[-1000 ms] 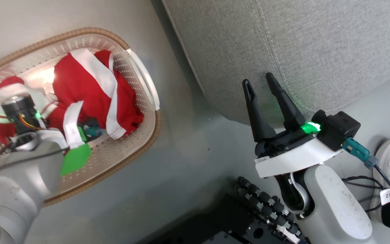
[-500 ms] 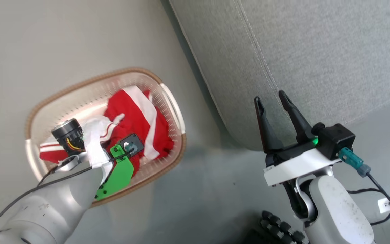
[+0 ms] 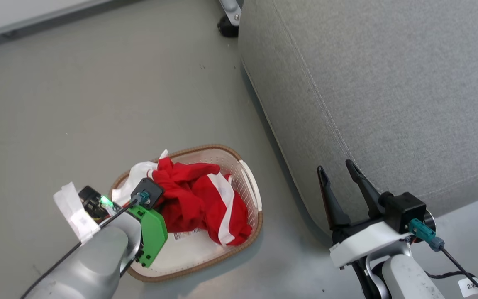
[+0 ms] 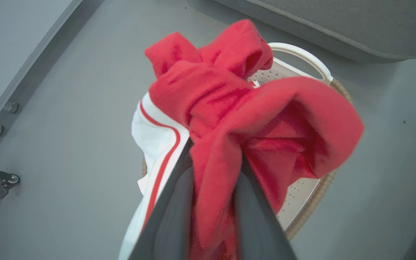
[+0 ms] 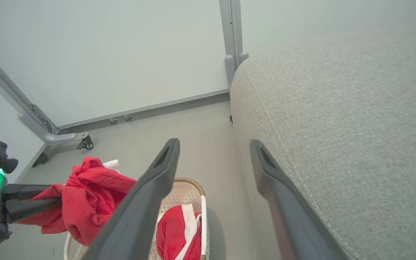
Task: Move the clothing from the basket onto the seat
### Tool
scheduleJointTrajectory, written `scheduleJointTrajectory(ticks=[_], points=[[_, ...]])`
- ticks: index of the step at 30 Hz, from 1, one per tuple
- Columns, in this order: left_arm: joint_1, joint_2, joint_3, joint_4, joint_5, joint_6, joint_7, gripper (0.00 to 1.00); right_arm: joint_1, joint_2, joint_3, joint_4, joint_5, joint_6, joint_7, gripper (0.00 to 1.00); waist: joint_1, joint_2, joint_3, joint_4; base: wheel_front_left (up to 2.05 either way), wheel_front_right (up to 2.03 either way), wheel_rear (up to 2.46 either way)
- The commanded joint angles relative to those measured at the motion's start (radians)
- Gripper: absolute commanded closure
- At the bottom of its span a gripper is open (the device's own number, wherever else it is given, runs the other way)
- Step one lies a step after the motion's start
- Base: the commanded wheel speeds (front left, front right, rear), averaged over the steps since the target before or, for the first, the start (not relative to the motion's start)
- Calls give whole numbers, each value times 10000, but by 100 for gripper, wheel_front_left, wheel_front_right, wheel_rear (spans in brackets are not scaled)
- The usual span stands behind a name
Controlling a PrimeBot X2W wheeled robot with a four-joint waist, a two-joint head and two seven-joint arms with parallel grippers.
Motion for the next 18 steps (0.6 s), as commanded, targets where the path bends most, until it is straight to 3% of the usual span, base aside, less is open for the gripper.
scheduleJointTrajectory(ticks=[1, 8, 15, 18], points=[[440, -46, 188, -108, -339, 24, -197, 100, 291, -39, 12, 59, -102, 1, -31, 0, 1, 0, -1924, 1023, 0, 0, 0], [1196, 69, 1118, -876, -929, 230, -569, 100, 982, -100, -41, 44, -125, 1, -31, 0, 1, 0, -2900, 1405, 0, 0, 0], [2406, 335, 3008, -3177, -923, 1087, -559, 100, 1506, -262, 85, 131, -191, 1, -31, 0, 1, 0, -3458, 1715, 0, 0, 0], [3037, 356, 3982, -4395, -731, 1204, -561, 100, 1576, -287, 96, 80, -171, 1, -31, 0, 1, 0, -3550, 1727, 0, 0, 0]])
